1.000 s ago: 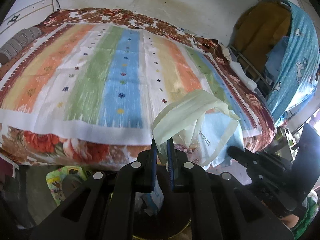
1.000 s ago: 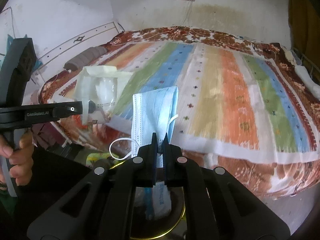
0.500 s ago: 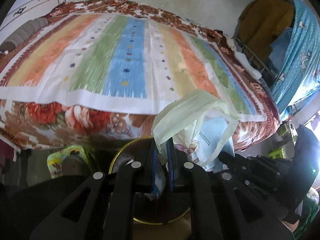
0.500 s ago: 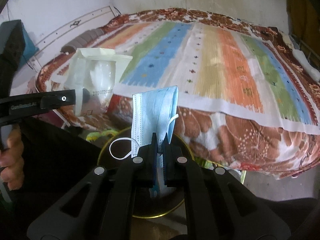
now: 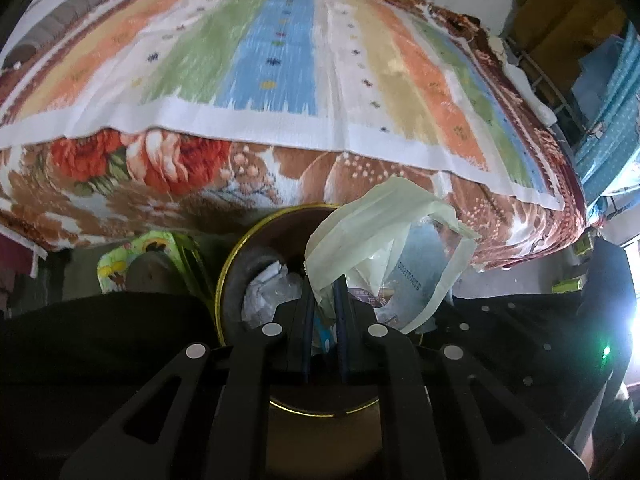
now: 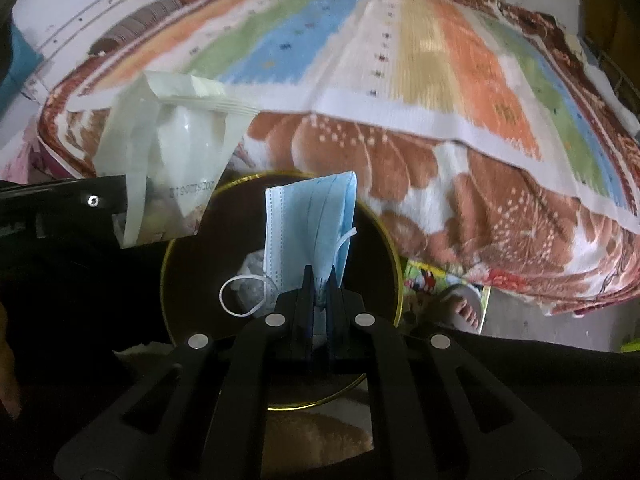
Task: Collect trash
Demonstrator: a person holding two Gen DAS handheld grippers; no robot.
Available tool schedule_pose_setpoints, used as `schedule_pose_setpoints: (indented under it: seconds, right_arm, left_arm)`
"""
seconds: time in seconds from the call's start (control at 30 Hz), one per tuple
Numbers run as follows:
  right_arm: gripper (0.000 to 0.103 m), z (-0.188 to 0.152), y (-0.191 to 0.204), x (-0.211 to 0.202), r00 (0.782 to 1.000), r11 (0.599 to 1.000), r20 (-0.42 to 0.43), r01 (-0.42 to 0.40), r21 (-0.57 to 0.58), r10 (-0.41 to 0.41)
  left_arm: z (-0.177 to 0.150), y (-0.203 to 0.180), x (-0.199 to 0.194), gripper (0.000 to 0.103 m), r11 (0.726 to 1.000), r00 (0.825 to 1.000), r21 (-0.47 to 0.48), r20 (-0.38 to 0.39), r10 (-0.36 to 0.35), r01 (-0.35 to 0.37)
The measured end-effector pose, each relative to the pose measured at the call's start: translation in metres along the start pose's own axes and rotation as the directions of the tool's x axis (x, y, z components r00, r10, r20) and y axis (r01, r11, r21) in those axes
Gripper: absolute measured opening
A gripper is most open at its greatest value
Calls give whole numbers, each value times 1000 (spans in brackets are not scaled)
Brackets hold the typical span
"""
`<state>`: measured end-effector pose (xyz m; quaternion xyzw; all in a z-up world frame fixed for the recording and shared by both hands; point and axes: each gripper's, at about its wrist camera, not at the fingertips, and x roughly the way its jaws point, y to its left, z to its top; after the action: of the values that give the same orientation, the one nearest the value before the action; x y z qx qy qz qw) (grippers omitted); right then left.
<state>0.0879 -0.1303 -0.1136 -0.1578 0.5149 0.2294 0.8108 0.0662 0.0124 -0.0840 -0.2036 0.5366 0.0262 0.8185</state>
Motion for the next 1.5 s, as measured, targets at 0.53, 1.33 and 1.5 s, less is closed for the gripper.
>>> schedule_pose_setpoints:
  seconds: [0.53, 1.33, 1.5]
  right_arm:
    - [22, 3, -34, 54, 990, 979, -138, 0, 204, 29]
    - [94, -56, -36, -111, 969, 988, 203, -153, 35, 143]
    - [94, -60, -33, -110, 967, 986, 199, -163, 18, 157]
  left_arm:
    - [5, 20, 68, 32, 984, 982, -136, -168, 91, -114]
    - [-57, 10, -79, 97, 977, 980, 211, 181, -78, 39]
    - [-56, 16, -73, 97, 984, 981, 174, 185, -58, 25]
